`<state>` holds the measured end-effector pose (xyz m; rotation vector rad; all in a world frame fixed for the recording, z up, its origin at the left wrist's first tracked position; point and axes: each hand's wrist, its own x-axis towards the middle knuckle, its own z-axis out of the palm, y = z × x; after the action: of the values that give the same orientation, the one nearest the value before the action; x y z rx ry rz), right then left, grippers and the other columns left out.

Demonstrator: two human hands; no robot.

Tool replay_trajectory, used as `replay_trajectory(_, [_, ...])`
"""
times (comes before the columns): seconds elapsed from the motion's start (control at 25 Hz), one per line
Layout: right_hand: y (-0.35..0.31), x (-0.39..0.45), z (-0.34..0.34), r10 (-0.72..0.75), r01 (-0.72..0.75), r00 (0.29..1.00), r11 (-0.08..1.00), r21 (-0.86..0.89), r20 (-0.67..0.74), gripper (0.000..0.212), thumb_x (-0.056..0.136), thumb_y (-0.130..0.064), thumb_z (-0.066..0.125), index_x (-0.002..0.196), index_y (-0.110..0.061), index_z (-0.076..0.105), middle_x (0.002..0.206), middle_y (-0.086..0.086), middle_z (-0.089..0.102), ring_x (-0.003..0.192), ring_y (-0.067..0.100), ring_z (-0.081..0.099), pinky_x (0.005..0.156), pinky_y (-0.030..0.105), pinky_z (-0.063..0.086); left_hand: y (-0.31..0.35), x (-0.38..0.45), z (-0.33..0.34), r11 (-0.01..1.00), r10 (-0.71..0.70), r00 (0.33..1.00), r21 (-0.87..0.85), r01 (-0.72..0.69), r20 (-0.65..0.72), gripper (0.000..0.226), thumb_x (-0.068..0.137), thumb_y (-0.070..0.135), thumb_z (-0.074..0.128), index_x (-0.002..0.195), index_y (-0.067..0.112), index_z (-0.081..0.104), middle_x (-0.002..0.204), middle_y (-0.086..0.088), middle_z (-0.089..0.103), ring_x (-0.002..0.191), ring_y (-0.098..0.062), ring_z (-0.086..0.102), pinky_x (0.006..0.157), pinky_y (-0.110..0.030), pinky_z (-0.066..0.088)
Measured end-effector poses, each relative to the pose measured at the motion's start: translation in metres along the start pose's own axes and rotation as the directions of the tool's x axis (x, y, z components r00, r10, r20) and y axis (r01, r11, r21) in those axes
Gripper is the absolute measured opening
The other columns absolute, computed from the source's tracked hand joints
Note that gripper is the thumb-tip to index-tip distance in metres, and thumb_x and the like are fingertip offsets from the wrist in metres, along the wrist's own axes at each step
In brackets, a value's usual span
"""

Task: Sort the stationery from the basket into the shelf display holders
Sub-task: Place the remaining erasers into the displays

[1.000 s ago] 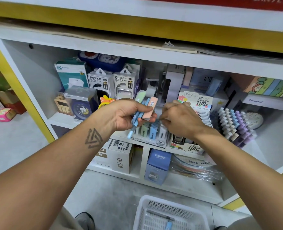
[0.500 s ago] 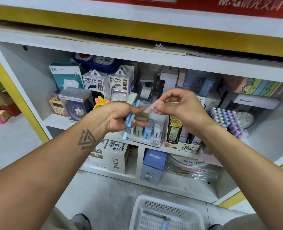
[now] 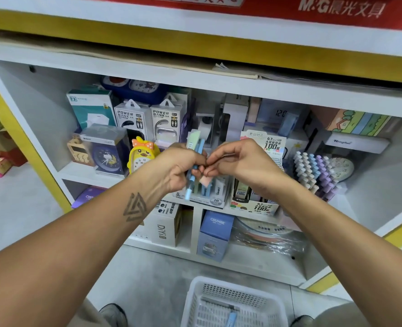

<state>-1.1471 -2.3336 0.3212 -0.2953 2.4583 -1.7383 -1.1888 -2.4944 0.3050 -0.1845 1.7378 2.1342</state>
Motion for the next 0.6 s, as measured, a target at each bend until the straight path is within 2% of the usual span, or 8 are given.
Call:
replay_trajectory(0.12, [0.000, 0.003, 0.001, 0.011, -0.013, 0.998, 0.999, -0.036, -0.058, 0.016, 0.087, 0.012, 0.061, 0.094, -0.001, 0.067, 0.078, 0.017, 0.076, 0.078, 0.024, 0.076, 0.083, 0.033, 0.061, -0.008, 0.002, 0.006, 0.990, -0.094, 0.993, -0.103, 0.101, 0.075, 0.034, 0.089, -0.016, 0.047, 0.118, 0.001, 0.052, 0.081, -0.019, 0.054, 0.045, -0.011, 0.048, 0.033, -0.012, 0.032])
replay_trajectory(0.2, [0.000, 0.004, -0.003, -0.007, 0.000, 0.995, 0.997, -0.071, -0.104, 0.018, 0.085, 0.010, 0.061, 0.095, -0.005, 0.065, 0.074, 0.015, 0.075, 0.070, 0.022, 0.075, 0.077, 0.029, 0.061, -0.007, 0.001, 0.008, 0.987, -0.115, 0.986, -0.095, 0.127, 0.122, 0.032, 0.090, -0.014, 0.046, 0.117, 0.003, 0.050, 0.075, -0.020, 0.058, 0.043, -0.009, 0.046, 0.032, -0.012, 0.030])
replay_trajectory(0.28, [0.000, 0.007, -0.006, -0.037, 0.029, 0.990, 0.998, -0.063, -0.134, 0.018, 0.084, 0.009, 0.059, 0.094, -0.005, 0.065, 0.070, 0.012, 0.072, 0.066, 0.022, 0.071, 0.075, 0.031, 0.060, -0.005, 0.000, 0.008, 0.987, -0.118, 0.979, -0.088, 0.134, 0.166, 0.026, 0.090, -0.012, 0.048, 0.110, 0.003, 0.052, 0.068, -0.017, 0.062, 0.041, -0.006, 0.043, 0.032, -0.012, 0.027])
replay_trajectory(0.36, [-0.001, 0.008, -0.008, -0.080, 0.077, 0.987, 0.997, -0.027, -0.137, 0.019, 0.084, 0.011, 0.057, 0.094, -0.003, 0.067, 0.076, 0.011, 0.068, 0.065, 0.020, 0.067, 0.071, 0.030, 0.057, -0.002, -0.001, 0.007, 0.982, -0.120, 0.968, -0.114, 0.148, 0.218, 0.016, 0.091, -0.010, 0.050, 0.099, 0.001, 0.058, 0.073, -0.014, 0.063, 0.043, -0.004, 0.041, 0.033, -0.011, 0.026])
replay_trajectory(0.44, [-0.001, 0.007, -0.010, -0.112, 0.117, 0.985, 0.993, 0.029, -0.133, 0.019, 0.085, 0.010, 0.060, 0.095, -0.003, 0.068, 0.086, 0.010, 0.065, 0.066, 0.017, 0.064, 0.067, 0.025, 0.054, 0.000, 0.000, 0.007, 0.986, -0.091, 0.975, -0.118, 0.117, 0.201, 0.014, 0.088, -0.011, 0.054, 0.089, 0.001, 0.060, 0.074, -0.013, 0.061, 0.044, -0.006, 0.041, 0.034, -0.012, 0.026])
replay_trajectory(0.52, [0.001, 0.008, -0.012, -0.125, 0.134, 0.975, 0.990, 0.040, -0.181, 0.018, 0.086, 0.003, 0.069, 0.099, -0.009, 0.069, 0.090, 0.005, 0.062, 0.063, 0.011, 0.060, 0.061, 0.021, 0.049, 0.001, 0.001, 0.006, 0.997, -0.016, 0.991, -0.076, 0.026, 0.131, 0.019, 0.083, -0.016, 0.059, 0.087, 0.003, 0.057, 0.070, -0.013, 0.058, 0.045, -0.010, 0.042, 0.033, -0.015, 0.027])
replay_trajectory(0.6, [0.004, 0.011, -0.014, -0.133, 0.091, 0.955, 0.982, -0.164, -0.265, 0.023, 0.085, -0.013, 0.078, 0.105, -0.018, 0.068, 0.091, -0.003, 0.060, 0.066, 0.007, 0.055, 0.065, 0.020, 0.046, 0.001, 0.000, 0.006, 0.998, 0.059, 0.995, -0.011, -0.058, 0.084, 0.024, 0.079, -0.018, 0.063, 0.083, 0.004, 0.056, 0.064, -0.012, 0.058, 0.045, -0.013, 0.043, 0.033, -0.016, 0.027])
